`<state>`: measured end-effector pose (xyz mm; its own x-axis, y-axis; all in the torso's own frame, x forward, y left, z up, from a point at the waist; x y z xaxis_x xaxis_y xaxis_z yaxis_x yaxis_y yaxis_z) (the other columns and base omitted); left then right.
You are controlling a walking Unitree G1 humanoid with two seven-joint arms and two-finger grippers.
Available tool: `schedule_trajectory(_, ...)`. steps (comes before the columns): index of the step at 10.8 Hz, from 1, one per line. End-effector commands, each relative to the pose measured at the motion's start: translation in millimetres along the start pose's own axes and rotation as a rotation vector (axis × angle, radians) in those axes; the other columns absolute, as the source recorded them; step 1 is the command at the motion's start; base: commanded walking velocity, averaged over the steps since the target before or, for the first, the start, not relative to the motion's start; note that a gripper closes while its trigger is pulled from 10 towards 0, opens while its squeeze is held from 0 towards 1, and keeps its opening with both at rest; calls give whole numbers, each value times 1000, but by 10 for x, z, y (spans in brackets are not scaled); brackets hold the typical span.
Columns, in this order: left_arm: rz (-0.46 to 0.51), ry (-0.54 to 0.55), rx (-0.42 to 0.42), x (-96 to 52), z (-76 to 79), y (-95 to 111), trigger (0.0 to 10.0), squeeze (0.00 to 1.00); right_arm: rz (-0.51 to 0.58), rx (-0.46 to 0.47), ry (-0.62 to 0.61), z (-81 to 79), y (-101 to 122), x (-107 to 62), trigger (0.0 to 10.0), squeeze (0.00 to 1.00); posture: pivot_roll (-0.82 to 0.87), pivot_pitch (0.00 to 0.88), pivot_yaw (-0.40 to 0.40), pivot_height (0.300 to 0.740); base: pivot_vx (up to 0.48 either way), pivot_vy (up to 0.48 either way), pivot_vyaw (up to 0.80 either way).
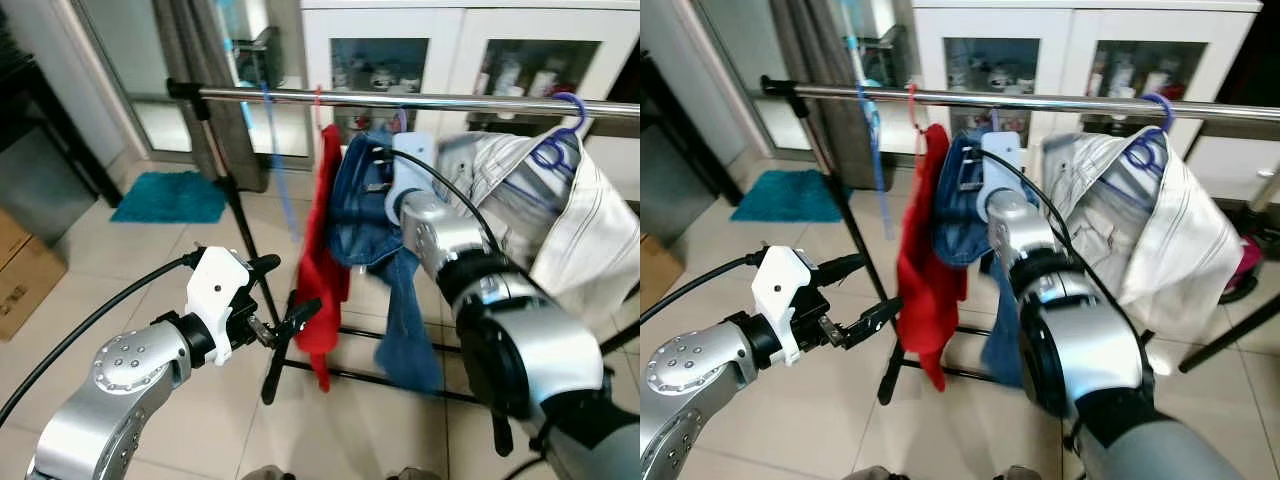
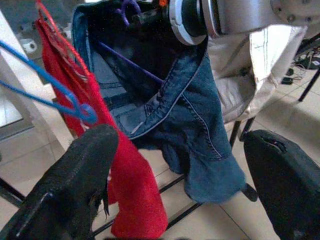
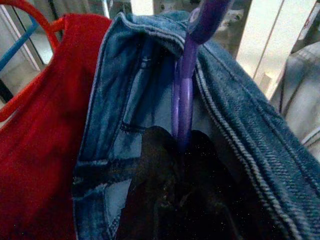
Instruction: Hang hanger
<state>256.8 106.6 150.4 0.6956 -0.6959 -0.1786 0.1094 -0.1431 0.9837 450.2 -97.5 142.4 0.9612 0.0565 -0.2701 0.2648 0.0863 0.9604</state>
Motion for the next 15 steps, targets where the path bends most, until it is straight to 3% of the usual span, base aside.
schedule_trajectory(1, 20, 25, 24, -4, -23, 50, 10000, 176, 140, 37, 3, 8, 125, -61, 10000, 0, -52, 53, 84, 740, 0, 0, 0)
schedule_trajectory(4, 115, 43, 34, 104, -91, 256, 10000, 184, 278, 83, -48, 123, 296, -149, 10000, 0, -69, 69, 95, 740, 0, 0, 0)
schedule_trajectory(7, 129, -46, 50, 182, 6, 340, 10000, 184, 223, 81, -130, 279, 489, -55, 10000, 0, -69, 92, 95, 740, 0, 0, 0)
schedule_trajectory(9, 102, -77, 56, 168, 41, 319, 10000, 184, 118, 67, -135, 328, 517, 7, 10000, 0, -57, 115, 89, 740, 0, 0, 0)
schedule_trajectory(11, 70, -112, 67, 100, 94, 287, 10000, 184, 70, -11, -141, 353, 573, 21, 10000, 0, -38, 142, 77, 740, 0, 0, 0)
schedule_trajectory(14, 26, -112, 64, -18, 121, 213, 10000, 184, 10, -13, -153, 448, 461, 25, 10000, 0, -23, 156, 67, 740, 0, 0, 0)
schedule_trajectory(15, 26, -110, 60, -27, 130, 199, 10000, 180, 25, 10, -143, 459, 449, 26, 10000, 1000, -33, 149, 72, 740, 0, 0, 0)
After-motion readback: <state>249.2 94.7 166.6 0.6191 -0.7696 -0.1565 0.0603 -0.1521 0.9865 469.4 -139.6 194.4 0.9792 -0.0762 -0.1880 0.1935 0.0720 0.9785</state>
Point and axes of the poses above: a point about 5 cm out from each wrist's last joint towards the gripper, its own x axis pointing out of the wrist towards the gripper, its own y axis along the axis of the wrist's last joint, z = x × y, the point moved 5 cm from there along x, pointing out of the wrist towards the gripper, and after that the axes turned 2 degrees about -x, right-handed, at the moved point
